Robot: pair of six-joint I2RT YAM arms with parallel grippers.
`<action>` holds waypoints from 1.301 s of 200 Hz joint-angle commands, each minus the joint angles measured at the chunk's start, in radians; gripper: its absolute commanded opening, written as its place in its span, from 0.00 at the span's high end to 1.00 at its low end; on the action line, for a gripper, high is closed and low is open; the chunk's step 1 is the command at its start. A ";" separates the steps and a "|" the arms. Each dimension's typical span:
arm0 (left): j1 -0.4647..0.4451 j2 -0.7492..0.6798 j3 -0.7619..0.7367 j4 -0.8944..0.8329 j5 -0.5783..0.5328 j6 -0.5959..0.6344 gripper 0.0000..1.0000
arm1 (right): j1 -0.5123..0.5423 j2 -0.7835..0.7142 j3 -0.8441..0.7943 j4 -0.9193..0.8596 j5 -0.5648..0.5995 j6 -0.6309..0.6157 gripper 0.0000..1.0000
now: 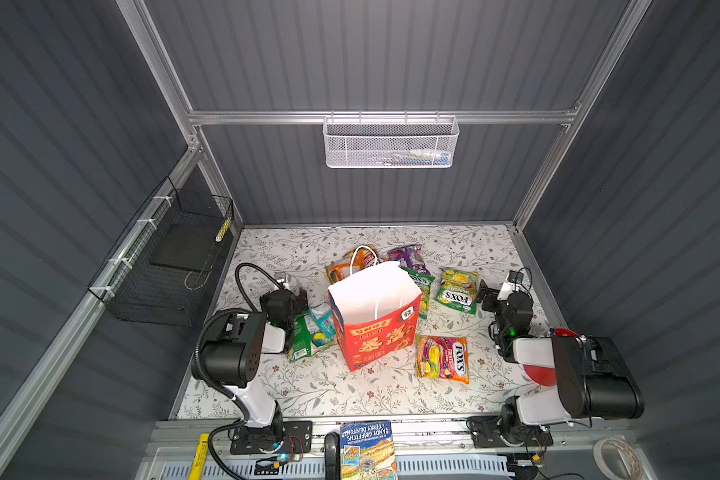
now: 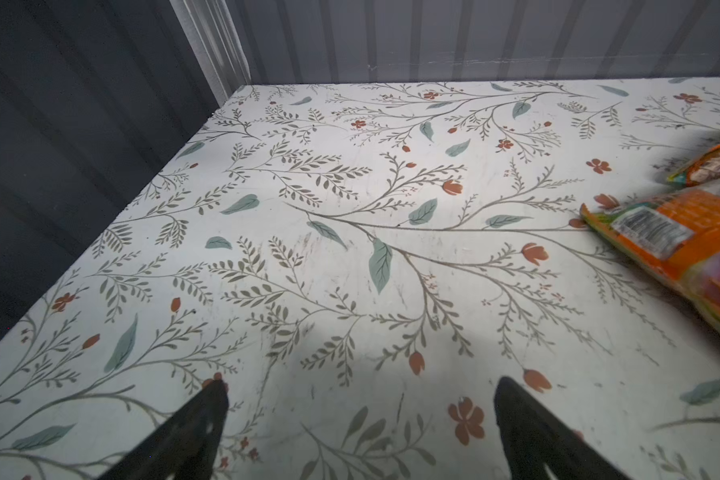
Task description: Place the snacks into the paper bag
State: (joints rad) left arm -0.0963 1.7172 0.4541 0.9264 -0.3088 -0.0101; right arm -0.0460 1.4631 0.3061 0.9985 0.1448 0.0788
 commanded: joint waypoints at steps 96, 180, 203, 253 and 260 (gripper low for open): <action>0.018 -0.002 0.013 -0.012 0.047 0.002 0.00 | 0.003 -0.004 0.001 0.012 -0.006 0.000 0.01; 0.026 -0.007 -0.006 0.022 0.015 -0.022 0.00 | 0.008 -0.004 0.002 0.014 -0.019 -0.011 0.01; 0.026 -0.004 -0.003 0.020 0.010 -0.022 0.00 | 0.008 -0.003 0.004 0.012 -0.018 -0.010 0.01; 0.006 -0.160 0.013 -0.160 -0.243 -0.108 0.00 | -0.005 -0.079 -0.012 -0.045 0.048 0.038 0.01; 0.006 -0.221 0.048 -0.271 -0.285 -0.131 0.00 | 0.001 -0.131 -0.042 -0.015 0.059 0.021 0.01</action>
State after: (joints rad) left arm -0.0807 1.6619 0.4461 0.8700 -0.3763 -0.0483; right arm -0.0483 1.4513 0.3061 0.9825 0.1432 0.0879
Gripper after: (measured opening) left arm 0.997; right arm 0.992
